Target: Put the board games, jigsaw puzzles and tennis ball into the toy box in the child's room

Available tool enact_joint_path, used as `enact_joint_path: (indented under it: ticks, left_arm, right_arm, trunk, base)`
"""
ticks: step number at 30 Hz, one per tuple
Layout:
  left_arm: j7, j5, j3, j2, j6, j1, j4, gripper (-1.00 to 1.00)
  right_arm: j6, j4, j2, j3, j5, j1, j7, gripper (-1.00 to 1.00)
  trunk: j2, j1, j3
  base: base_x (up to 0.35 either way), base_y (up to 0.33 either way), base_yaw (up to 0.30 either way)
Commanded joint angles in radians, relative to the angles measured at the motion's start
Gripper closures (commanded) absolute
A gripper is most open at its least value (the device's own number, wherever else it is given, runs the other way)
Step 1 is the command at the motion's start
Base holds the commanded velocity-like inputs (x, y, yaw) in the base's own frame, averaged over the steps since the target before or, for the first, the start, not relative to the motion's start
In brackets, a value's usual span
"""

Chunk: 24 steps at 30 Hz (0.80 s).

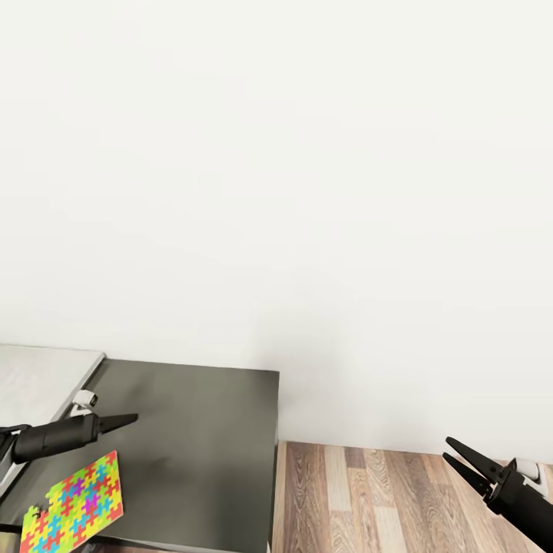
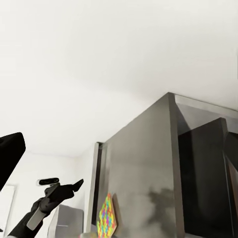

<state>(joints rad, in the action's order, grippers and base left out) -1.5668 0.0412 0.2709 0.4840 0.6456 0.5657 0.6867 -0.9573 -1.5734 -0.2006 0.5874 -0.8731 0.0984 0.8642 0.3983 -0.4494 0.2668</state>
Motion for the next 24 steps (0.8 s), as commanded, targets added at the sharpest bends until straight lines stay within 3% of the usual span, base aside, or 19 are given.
enact_joint_path:
  ticks: [1, 10, 24]
  left_arm:
    - [-0.004, 0.000, 0.000, -0.001, 0.011, 0.000, 0.001, -1.00]
    - [-0.004, 0.002, 0.002, -0.009, 0.015, 0.000, 0.004, -1.00]
    - [-0.004, 0.002, 0.003, -0.012, 0.014, 0.000, 0.005, -1.00]
  right_arm:
    - [-0.004, -0.001, 0.000, 0.001, 0.000, 0.000, 0.002, -1.00]
    - [-0.004, 0.000, 0.005, 0.000, 0.000, 0.000, -0.002, -1.00]
    - [-0.003, 0.000, 0.006, -0.001, 0.000, 0.000, -0.004, -1.00]
  trunk:
    - [0.002, -0.001, 0.001]
    - [0.002, -0.001, 0.000]
    - [0.002, -0.001, -0.012]
  base:
    - [0.000, 0.000, 0.000]
    - [0.000, -0.092, 0.000]
    - [0.000, -0.254, 0.087]
